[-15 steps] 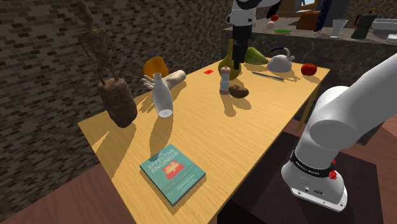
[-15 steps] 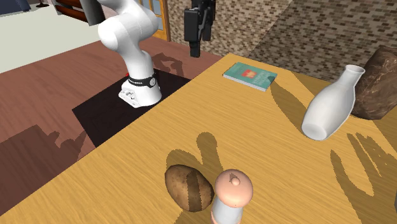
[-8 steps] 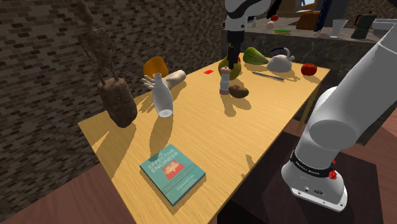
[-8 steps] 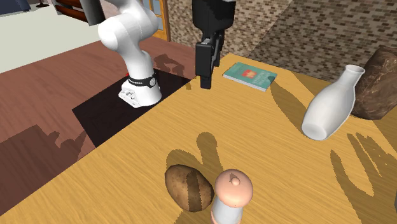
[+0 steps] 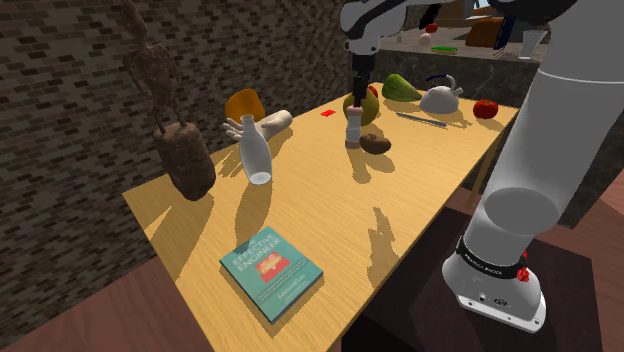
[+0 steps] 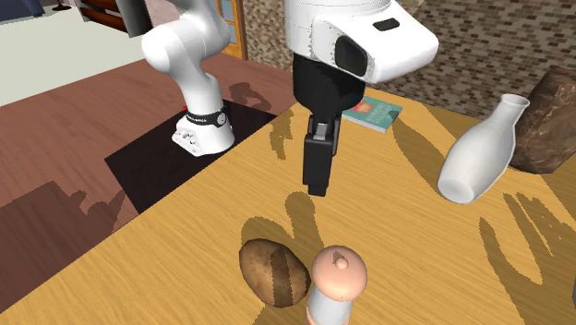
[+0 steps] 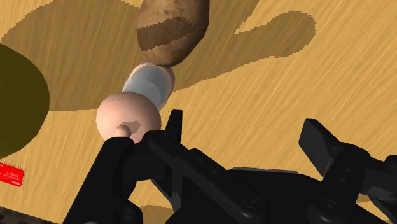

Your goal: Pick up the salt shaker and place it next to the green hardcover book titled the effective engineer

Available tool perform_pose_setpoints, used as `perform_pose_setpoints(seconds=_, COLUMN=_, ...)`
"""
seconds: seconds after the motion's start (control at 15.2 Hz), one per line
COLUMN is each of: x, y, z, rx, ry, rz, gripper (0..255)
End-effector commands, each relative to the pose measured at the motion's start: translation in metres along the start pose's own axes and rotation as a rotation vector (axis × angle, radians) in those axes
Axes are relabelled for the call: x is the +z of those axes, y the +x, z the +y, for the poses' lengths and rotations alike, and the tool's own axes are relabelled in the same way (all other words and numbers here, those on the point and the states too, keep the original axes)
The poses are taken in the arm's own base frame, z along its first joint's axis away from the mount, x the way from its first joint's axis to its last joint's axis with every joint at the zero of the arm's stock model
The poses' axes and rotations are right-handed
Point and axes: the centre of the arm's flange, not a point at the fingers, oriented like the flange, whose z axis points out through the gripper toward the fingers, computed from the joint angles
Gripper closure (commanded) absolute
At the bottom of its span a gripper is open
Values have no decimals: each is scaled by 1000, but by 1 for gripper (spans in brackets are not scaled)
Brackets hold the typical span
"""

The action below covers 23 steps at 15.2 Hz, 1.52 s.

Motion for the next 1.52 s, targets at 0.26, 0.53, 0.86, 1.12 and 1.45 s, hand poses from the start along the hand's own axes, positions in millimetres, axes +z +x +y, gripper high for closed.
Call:
perform_pose_setpoints(seconds=0.26, x=22, y=35, z=68, rx=-40, ry=-3, rz=16, gripper=0)
perform_pose_setpoints(seconds=0.53, x=34, y=55, z=105, rx=-62, ry=-4, rz=26, gripper=0)
perform_pose_setpoints(seconds=0.86, x=61, y=56, z=105, rx=-62, ry=-4, rz=26, gripper=0)
perform_pose_setpoints(seconds=1.12, x=74, y=56, z=105, rx=-62, ry=-4, rz=26, gripper=0)
perform_pose_setpoints(seconds=1.45, x=74, y=56, z=105, rx=-62, ry=-4, rz=26, gripper=0)
